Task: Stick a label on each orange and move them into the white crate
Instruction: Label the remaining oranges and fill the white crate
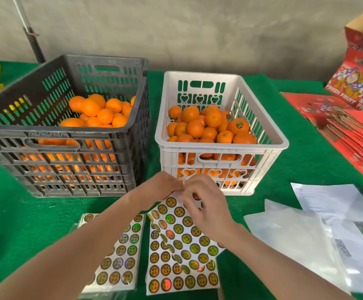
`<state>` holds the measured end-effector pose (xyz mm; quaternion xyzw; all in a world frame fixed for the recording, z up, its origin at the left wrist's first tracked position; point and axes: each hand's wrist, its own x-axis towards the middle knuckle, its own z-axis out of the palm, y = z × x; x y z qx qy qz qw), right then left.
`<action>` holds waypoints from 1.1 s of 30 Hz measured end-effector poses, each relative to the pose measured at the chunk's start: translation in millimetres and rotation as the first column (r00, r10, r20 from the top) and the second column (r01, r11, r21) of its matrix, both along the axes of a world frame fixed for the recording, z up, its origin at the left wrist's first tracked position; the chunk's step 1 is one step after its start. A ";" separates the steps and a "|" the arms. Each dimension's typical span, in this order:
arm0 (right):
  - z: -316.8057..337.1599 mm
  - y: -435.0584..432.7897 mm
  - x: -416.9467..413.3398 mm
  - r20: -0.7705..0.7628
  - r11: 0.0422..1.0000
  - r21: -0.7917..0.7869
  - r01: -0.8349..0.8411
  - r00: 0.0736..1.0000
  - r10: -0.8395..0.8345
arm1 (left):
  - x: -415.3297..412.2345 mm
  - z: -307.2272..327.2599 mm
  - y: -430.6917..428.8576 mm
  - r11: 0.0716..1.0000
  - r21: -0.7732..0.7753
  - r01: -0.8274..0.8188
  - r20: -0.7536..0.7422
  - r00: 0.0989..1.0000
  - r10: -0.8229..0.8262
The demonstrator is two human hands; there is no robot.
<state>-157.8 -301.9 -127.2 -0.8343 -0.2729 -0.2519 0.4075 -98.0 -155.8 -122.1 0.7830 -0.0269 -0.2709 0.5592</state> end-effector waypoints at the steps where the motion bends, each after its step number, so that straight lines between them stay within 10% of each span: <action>1: 3.9 -1.1 0.2 -0.157 0.993 0.113 0.029 0.988 -0.011 | -0.5 0.3 3.2 0.999 -0.007 0.047 0.010 0.999 -0.047; 5: 7.8 -14.0 14.2 -0.686 0.982 0.186 0.031 0.720 0.107 | -0.2 -4.4 9.8 0.970 0.021 0.241 0.059 0.969 -0.242; 14: -44.4 -38.0 17.6 -0.810 0.964 -0.041 0.262 0.556 -0.185 | -4.5 -40.1 28.7 0.754 0.497 0.430 0.018 0.863 -0.505; 18: -48.8 -32.5 5.8 -0.571 0.920 -0.377 0.110 0.754 -0.324 | -12.8 -69.2 25.4 0.753 0.544 0.370 0.087 0.868 -0.490; 23: -11.0 5.8 5.9 -0.231 1.000 -0.009 0.026 0.973 -0.027 | -28.7 -78.6 21.6 0.698 0.702 0.142 0.306 0.825 -0.476; 27: 24.4 38.1 17.6 0.018 0.994 0.093 -0.062 0.998 0.061 | -33.7 -10.1 41.7 0.952 0.276 -0.134 0.810 0.565 -0.156; 33: 91.7 110.7 80.1 0.226 0.958 0.177 -0.227 0.956 0.185 | -6.8 96.5 112.8 0.882 -0.163 -0.442 0.886 0.328 0.328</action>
